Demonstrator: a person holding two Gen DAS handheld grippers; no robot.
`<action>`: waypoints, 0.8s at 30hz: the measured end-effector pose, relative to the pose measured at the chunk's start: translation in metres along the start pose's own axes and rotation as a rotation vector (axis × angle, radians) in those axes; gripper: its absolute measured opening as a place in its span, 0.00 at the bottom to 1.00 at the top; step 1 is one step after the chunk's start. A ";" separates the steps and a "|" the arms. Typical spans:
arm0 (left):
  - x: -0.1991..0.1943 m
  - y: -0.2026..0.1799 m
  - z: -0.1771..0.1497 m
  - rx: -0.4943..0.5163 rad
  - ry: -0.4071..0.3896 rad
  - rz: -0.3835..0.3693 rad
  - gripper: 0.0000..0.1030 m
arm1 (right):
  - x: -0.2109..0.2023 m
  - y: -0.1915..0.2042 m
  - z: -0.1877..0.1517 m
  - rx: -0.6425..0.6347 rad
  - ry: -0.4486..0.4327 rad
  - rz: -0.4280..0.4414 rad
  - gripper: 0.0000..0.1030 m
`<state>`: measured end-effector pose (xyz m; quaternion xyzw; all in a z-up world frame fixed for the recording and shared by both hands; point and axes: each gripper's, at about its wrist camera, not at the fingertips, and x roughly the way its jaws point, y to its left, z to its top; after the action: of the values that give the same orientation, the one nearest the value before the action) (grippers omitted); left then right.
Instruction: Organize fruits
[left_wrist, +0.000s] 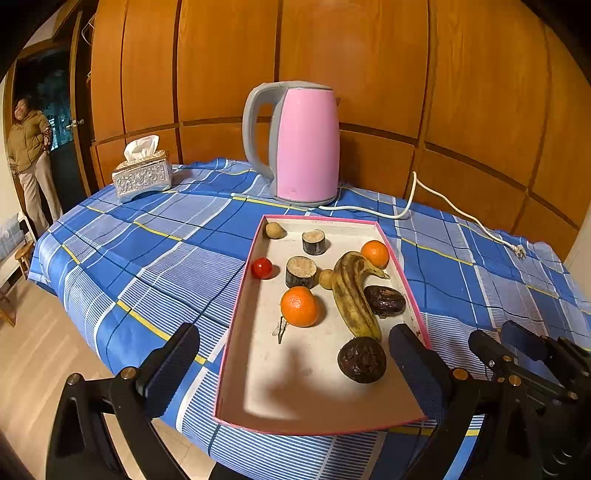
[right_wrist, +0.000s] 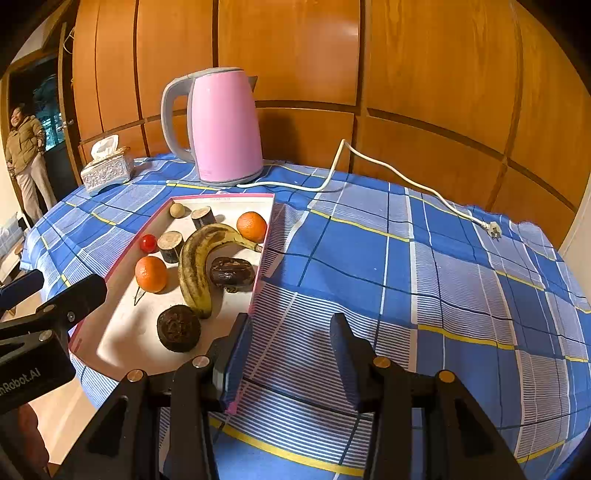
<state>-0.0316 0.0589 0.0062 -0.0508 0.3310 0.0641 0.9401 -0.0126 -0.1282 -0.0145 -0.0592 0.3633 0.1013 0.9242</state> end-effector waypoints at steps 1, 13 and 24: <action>0.000 0.000 0.000 0.000 -0.001 0.001 1.00 | 0.000 0.000 0.000 -0.001 -0.001 0.000 0.43; 0.000 0.000 0.000 0.000 0.001 0.001 1.00 | -0.001 0.002 0.000 -0.007 -0.011 0.001 0.43; 0.001 -0.001 -0.001 0.012 0.006 -0.004 1.00 | -0.001 0.002 -0.001 -0.007 -0.012 0.002 0.43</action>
<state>-0.0311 0.0579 0.0044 -0.0460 0.3343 0.0603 0.9394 -0.0140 -0.1269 -0.0147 -0.0615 0.3575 0.1040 0.9261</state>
